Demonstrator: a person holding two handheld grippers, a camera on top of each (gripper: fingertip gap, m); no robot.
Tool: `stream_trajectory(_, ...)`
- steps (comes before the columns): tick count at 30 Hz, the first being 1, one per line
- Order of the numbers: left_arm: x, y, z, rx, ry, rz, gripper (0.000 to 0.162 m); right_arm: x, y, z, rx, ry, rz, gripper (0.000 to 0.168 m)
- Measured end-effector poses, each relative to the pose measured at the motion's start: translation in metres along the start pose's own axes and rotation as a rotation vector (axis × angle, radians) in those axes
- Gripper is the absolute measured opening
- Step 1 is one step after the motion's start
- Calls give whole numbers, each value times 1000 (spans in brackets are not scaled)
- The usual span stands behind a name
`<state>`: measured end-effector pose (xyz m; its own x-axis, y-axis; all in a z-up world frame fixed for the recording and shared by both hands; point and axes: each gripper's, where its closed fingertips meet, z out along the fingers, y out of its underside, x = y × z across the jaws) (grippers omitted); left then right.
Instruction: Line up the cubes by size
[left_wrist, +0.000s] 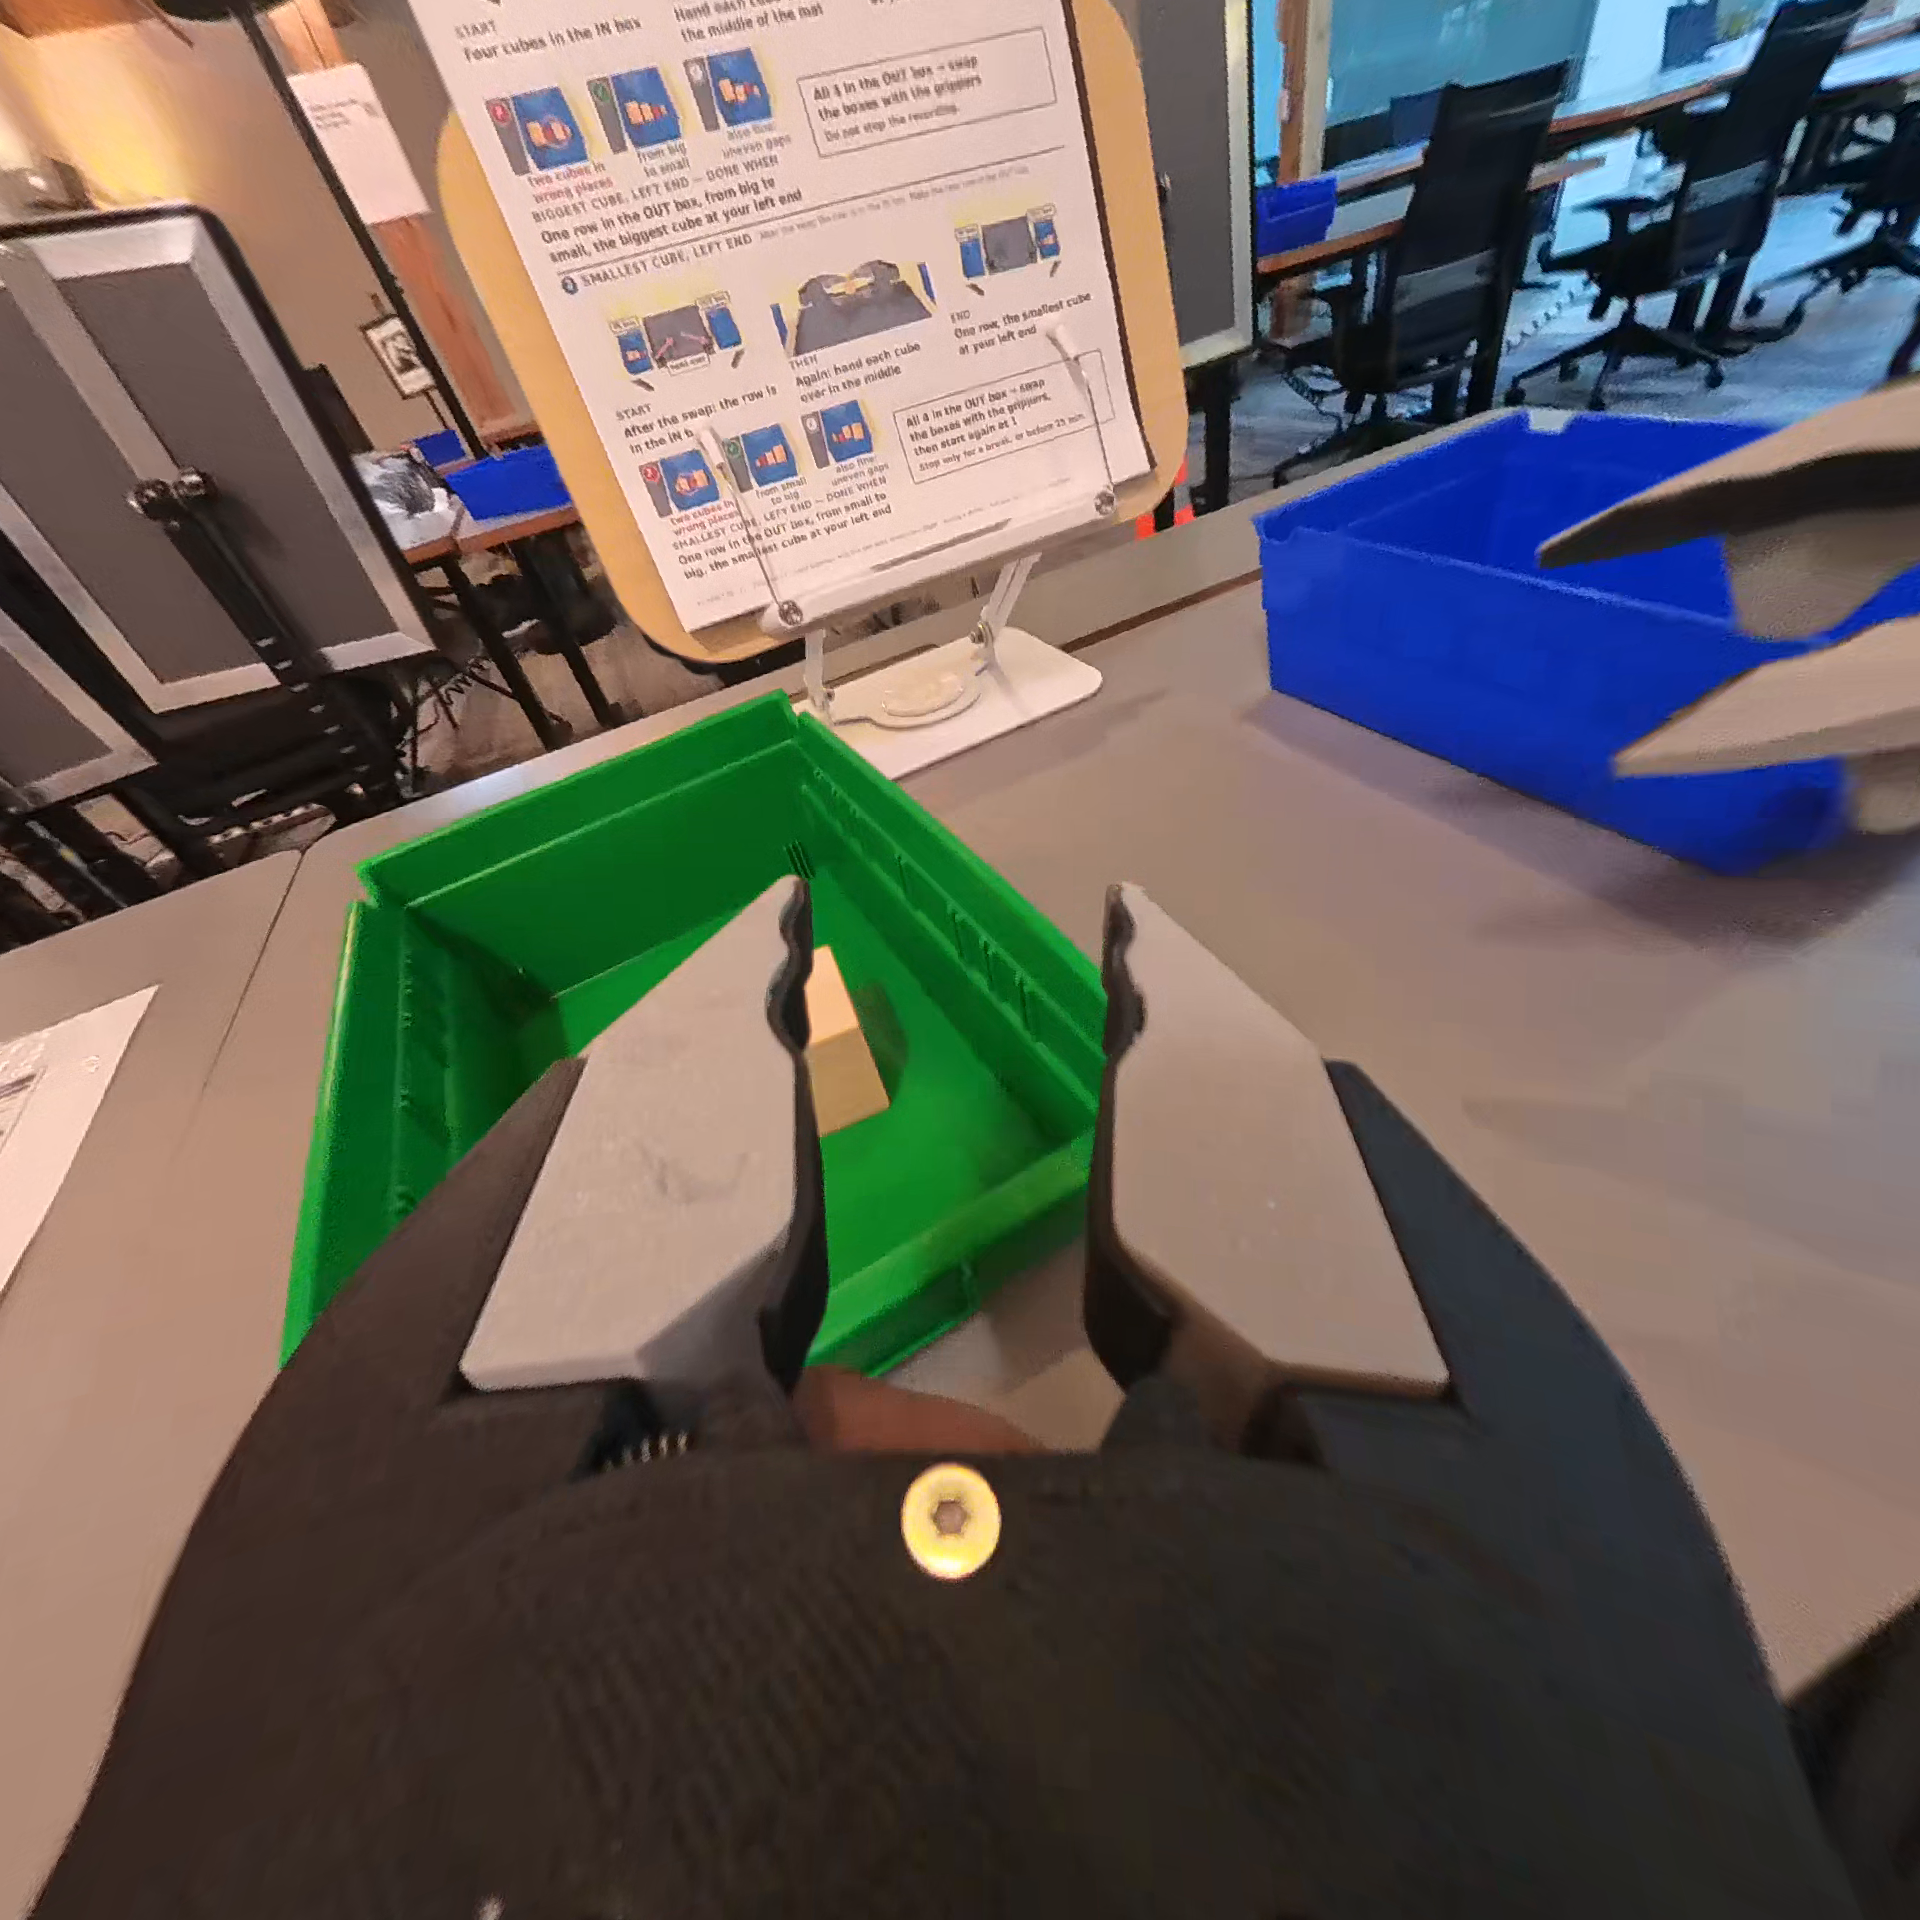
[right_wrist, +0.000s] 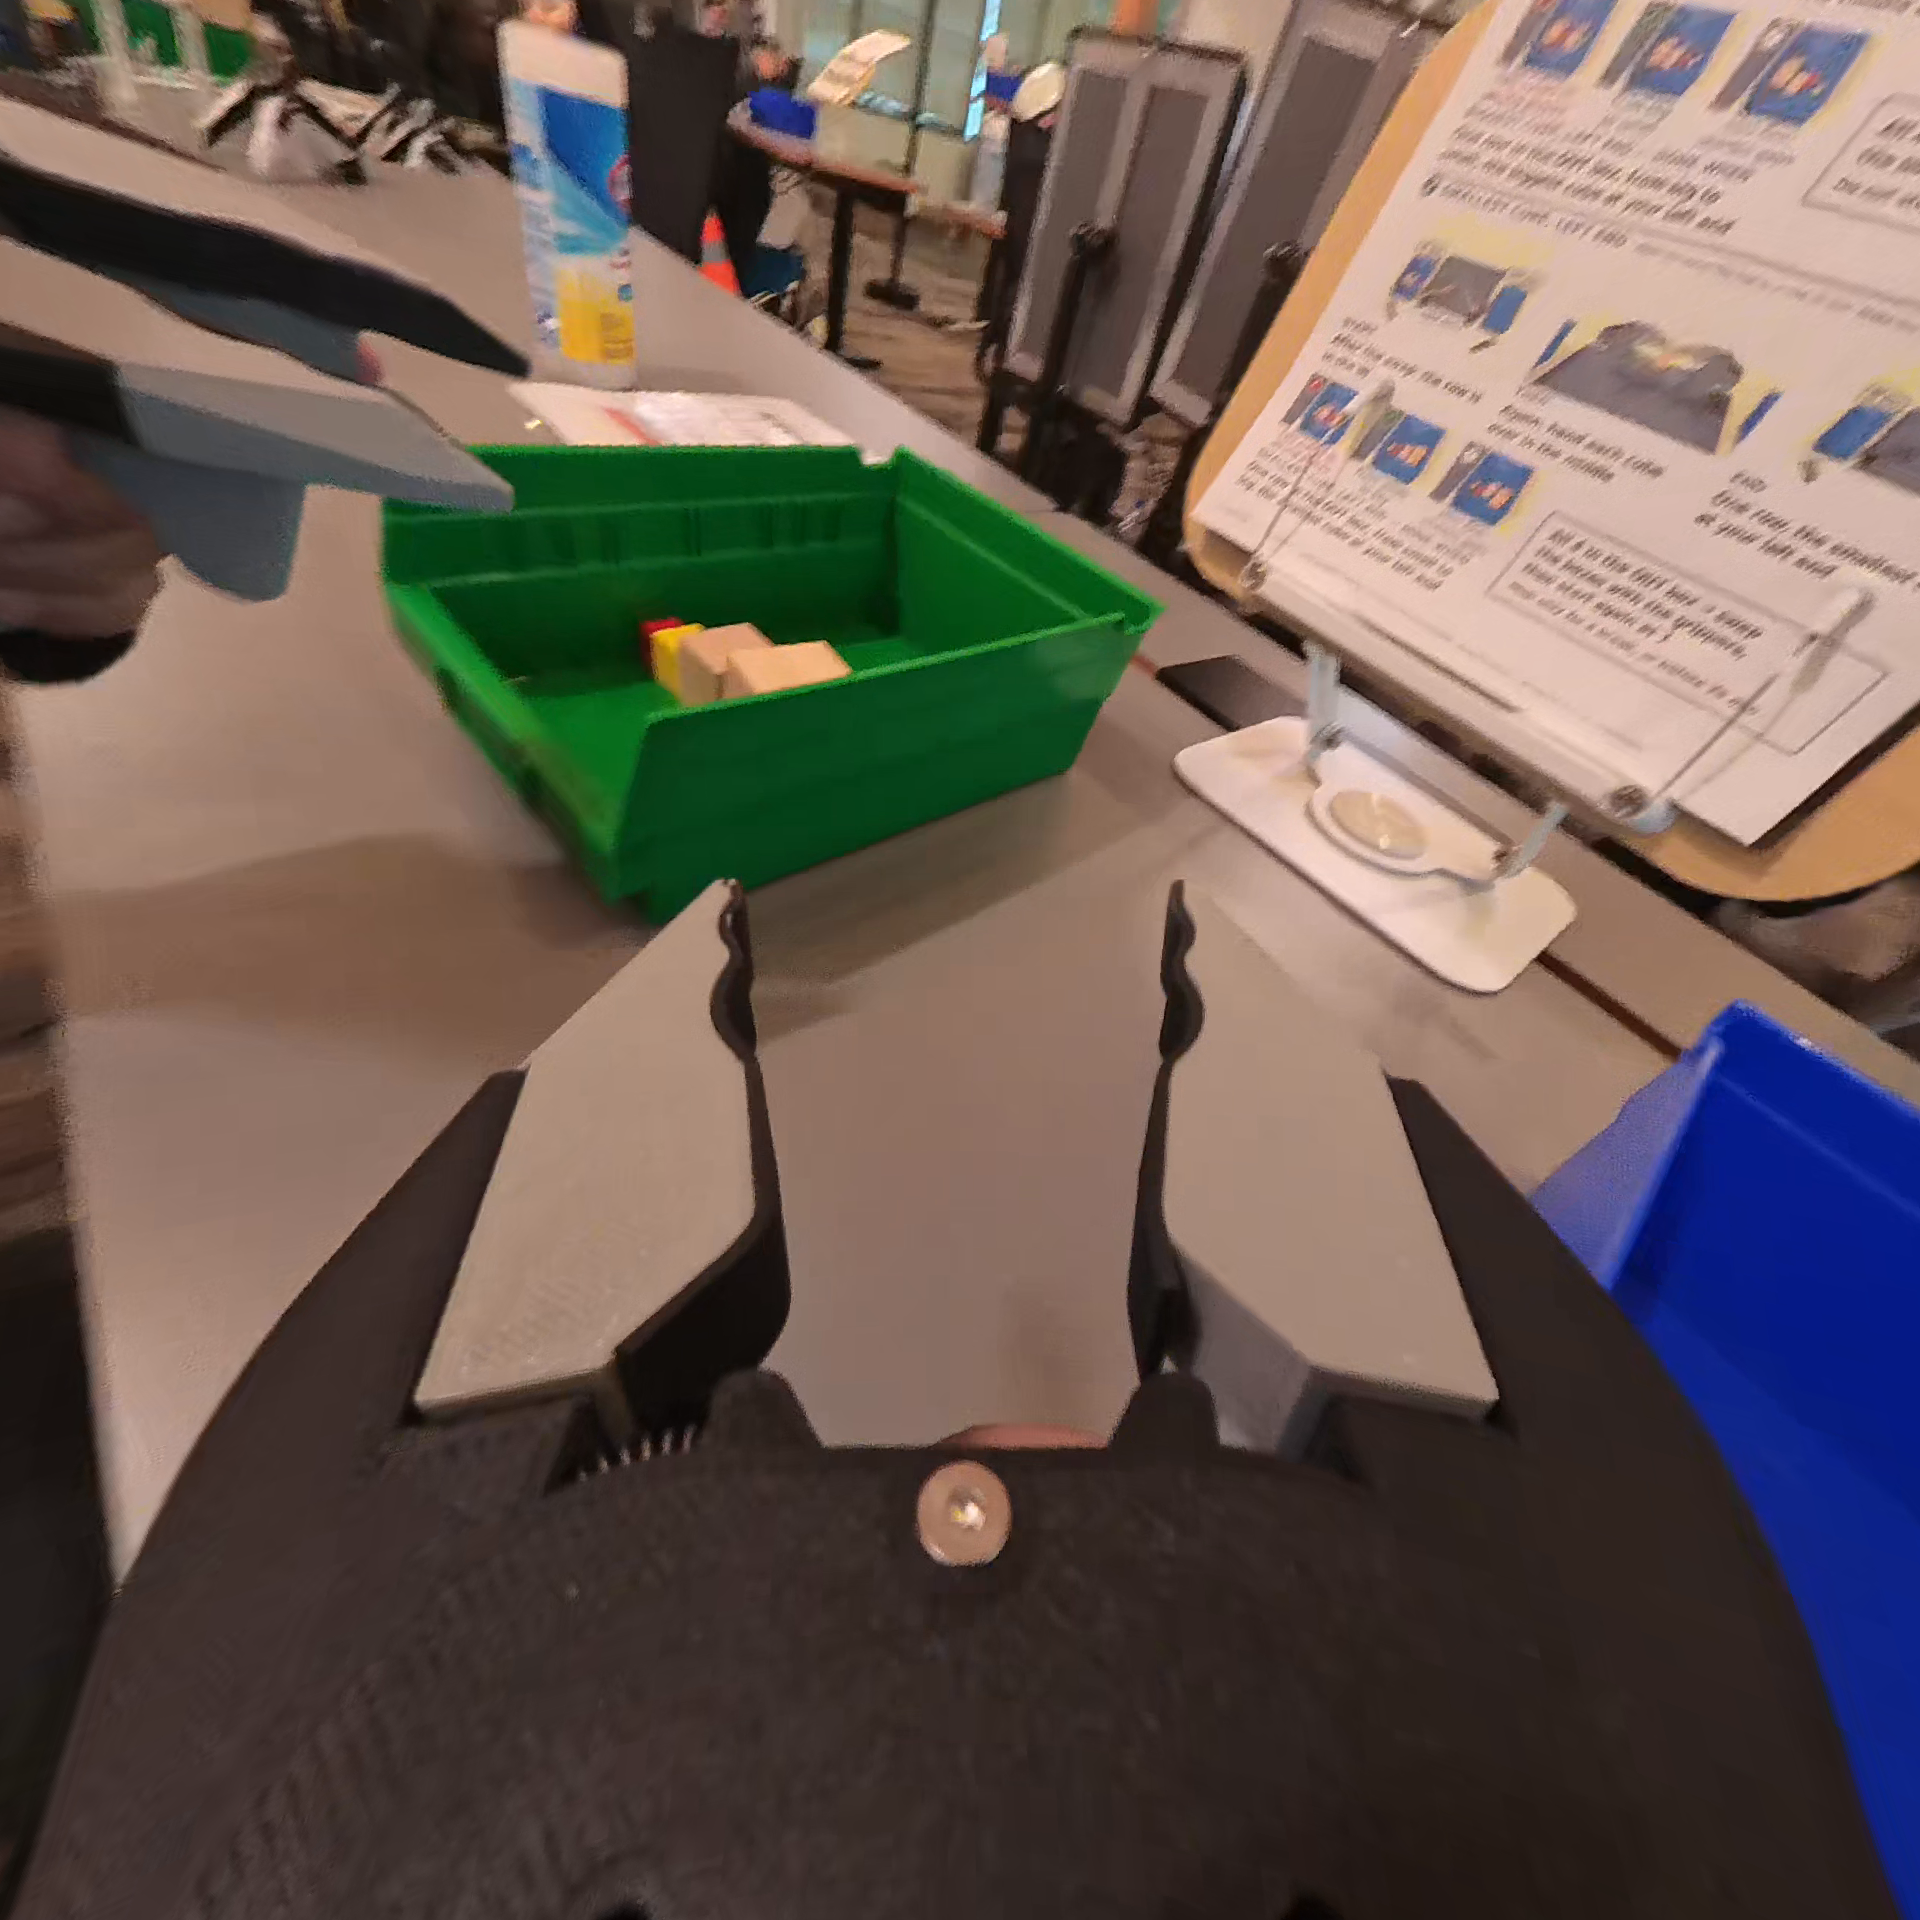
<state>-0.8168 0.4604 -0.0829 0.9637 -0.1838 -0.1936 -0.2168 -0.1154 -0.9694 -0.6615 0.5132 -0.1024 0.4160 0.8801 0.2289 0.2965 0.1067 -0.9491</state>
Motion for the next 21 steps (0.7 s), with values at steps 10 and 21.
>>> stream_trajectory(10, -74, 67, 17, -169, -169, -121, 50, 19, 37, 54, 4, 66, 67, 70)
stream_trajectory(21, -142, 76, 94, -540, -55, 107, 21, -26, 65, 49, -65, -262, 192, 65)
